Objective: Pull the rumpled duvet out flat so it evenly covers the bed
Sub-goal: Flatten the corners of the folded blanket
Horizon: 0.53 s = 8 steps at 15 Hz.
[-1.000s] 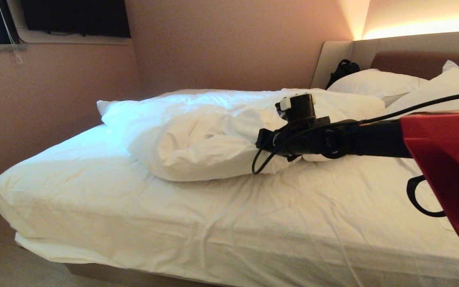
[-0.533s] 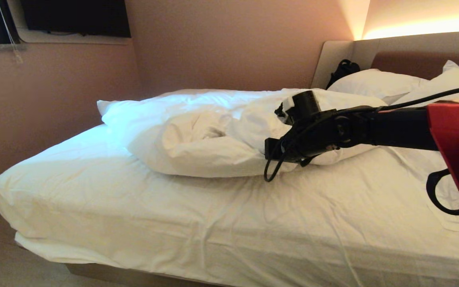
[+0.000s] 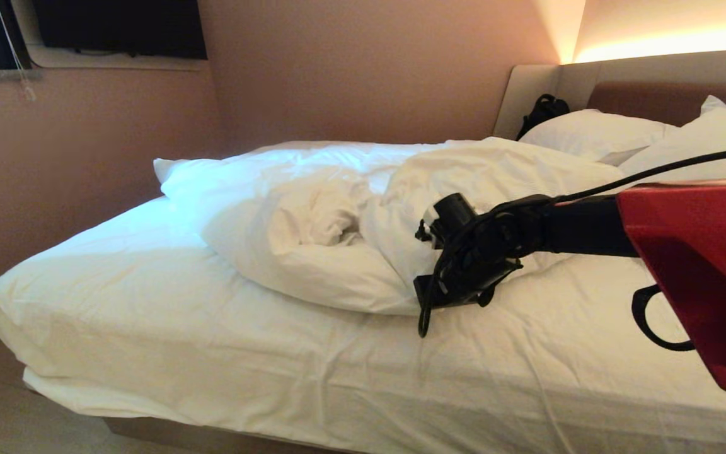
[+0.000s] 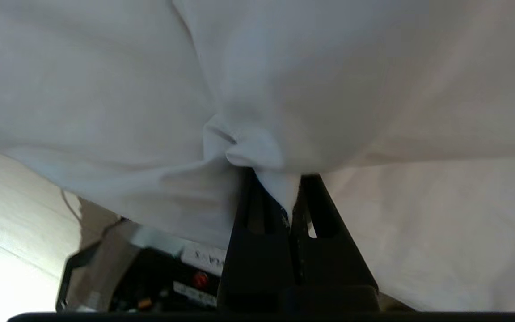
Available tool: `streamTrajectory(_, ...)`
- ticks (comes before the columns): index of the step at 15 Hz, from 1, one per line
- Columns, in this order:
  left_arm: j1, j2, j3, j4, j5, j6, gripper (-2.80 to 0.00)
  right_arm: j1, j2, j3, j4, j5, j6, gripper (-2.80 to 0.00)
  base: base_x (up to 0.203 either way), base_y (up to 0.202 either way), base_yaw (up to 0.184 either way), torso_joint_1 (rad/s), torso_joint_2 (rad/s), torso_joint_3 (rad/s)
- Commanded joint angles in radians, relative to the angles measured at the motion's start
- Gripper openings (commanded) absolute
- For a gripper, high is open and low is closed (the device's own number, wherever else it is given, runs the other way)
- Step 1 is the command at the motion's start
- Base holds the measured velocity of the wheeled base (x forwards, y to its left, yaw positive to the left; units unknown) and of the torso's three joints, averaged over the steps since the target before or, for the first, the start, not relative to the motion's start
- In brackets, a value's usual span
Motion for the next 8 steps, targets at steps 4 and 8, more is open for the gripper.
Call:
streamTrajectory(4,0.001,0.000,0.000,0.000,-0.001,0.000,-2.80,0.001,0.098,-0.007,-0.081,-0.002,0.010,-2.80,0.000,0.000,0.000,0.000,0.00,0.000)
streamTrajectory(8,0.000,0.000,0.000,0.000,0.000,0.000,-2.80,0.000,0.142,-0.006,-0.136,-0.005,0.008,0.00,0.000,0.000,0.000,0.000,0.00,0.000)
